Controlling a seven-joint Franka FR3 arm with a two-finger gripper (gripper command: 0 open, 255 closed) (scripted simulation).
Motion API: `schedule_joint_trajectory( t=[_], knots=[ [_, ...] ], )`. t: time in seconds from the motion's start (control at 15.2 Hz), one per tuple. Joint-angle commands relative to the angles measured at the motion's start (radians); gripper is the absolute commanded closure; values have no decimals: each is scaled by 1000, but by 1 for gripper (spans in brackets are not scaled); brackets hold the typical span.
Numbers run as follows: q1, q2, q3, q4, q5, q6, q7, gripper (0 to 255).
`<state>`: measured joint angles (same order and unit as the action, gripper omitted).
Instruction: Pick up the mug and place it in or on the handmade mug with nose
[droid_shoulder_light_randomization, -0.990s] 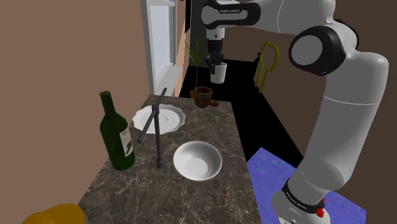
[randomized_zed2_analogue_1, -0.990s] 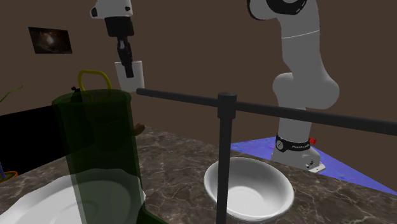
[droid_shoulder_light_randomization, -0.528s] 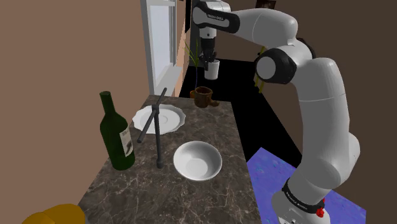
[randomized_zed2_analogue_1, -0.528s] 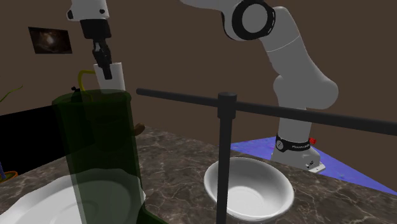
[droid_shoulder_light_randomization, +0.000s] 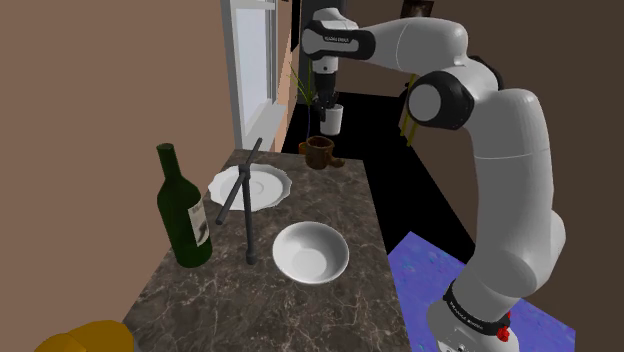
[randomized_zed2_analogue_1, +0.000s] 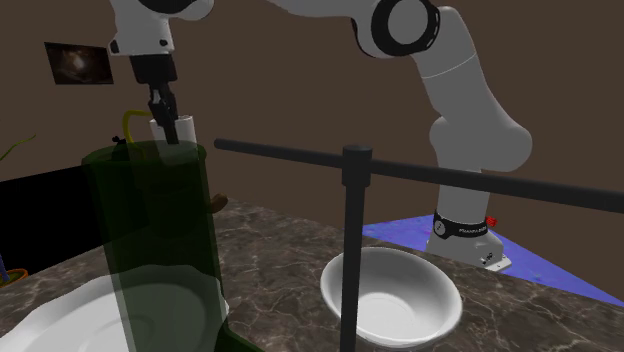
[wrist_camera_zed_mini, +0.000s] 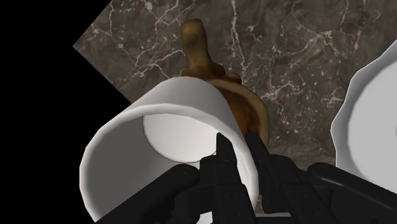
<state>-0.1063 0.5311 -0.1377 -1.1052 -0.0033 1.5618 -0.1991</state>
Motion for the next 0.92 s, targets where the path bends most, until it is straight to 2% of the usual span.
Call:
schedule_joint_trajectory(
  t=[0.0, 0.4, 0.86],
  knots=[
    [1, -6, 0, -36, -1, 31, 1, 255],
    [5, -17, 1, -131, -2, 115, 5, 255],
    [5, -17, 1, -131, -2, 115, 5, 255]
  ],
)
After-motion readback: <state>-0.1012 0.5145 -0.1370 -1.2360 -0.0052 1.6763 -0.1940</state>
